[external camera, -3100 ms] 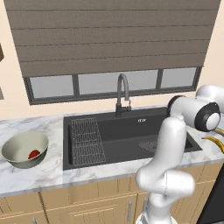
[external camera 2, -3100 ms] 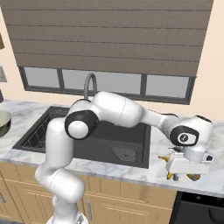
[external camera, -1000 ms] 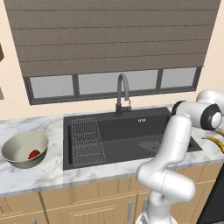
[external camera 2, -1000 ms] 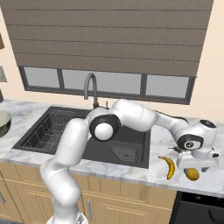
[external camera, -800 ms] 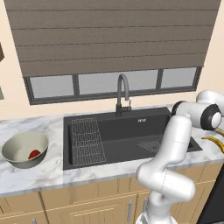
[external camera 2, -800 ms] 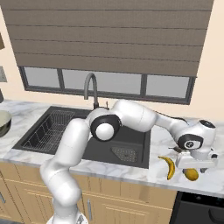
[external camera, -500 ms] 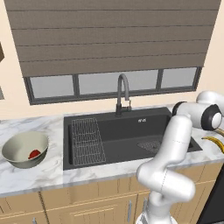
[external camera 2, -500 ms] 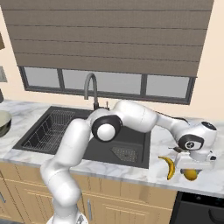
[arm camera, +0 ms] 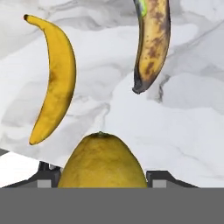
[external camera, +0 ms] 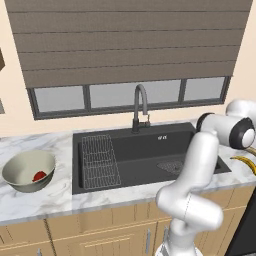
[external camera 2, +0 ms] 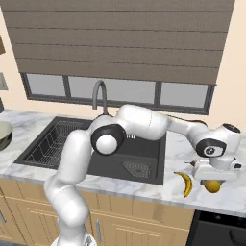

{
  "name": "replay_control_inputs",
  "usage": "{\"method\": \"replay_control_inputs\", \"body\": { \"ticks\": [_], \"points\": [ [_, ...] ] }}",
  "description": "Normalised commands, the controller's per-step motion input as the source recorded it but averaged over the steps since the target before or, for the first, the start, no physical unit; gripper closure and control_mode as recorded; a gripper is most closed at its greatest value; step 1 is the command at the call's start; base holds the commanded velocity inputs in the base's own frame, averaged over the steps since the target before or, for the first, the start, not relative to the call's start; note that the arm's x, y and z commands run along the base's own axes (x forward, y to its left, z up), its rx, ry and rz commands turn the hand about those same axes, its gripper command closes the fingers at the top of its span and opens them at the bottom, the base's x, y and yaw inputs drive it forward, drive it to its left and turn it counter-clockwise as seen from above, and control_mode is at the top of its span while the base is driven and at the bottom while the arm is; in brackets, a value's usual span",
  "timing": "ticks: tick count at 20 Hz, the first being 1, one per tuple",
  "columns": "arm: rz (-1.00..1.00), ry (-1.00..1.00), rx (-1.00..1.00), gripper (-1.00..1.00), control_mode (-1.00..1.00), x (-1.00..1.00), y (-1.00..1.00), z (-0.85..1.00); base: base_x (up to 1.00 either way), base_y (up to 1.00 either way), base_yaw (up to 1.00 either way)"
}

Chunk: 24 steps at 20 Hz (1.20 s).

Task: There is a mixed pile of frozen fruits and vegetables on the counter. Locate all the frozen vegetables and place the items in a bowl on the counter. Take all the frozen fruits and defrost them in a running sink.

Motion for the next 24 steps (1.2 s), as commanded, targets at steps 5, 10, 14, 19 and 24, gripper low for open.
{"method": "replay_control_inputs", "body": {
  "ticks": [5, 10, 14, 19, 24],
  "points": [
    [0.02, -0.06, -0.11, 1.00, -1.00, -0.12, 0.55, 0.64, 0.00, 0.00, 0.00],
    [0.09, -0.05, -0.02, 1.00, -1.00, 0.12, 0.83, 0.21, 0.00, 0.00, 0.00],
    [0.16, -0.04, -0.12, 1.00, -1.00, 0.15, 0.91, 0.00, 0.00, 0.00, 0.00],
    [0.09, 0.07, -0.23, 1.00, -1.00, 0.07, 0.96, 0.00, 0.00, 0.00, 0.00],
    [0.04, 0.11, -0.23, 1.00, -1.00, 0.06, 1.00, -0.01, 0.00, 0.00, 0.00]
  ]
}}
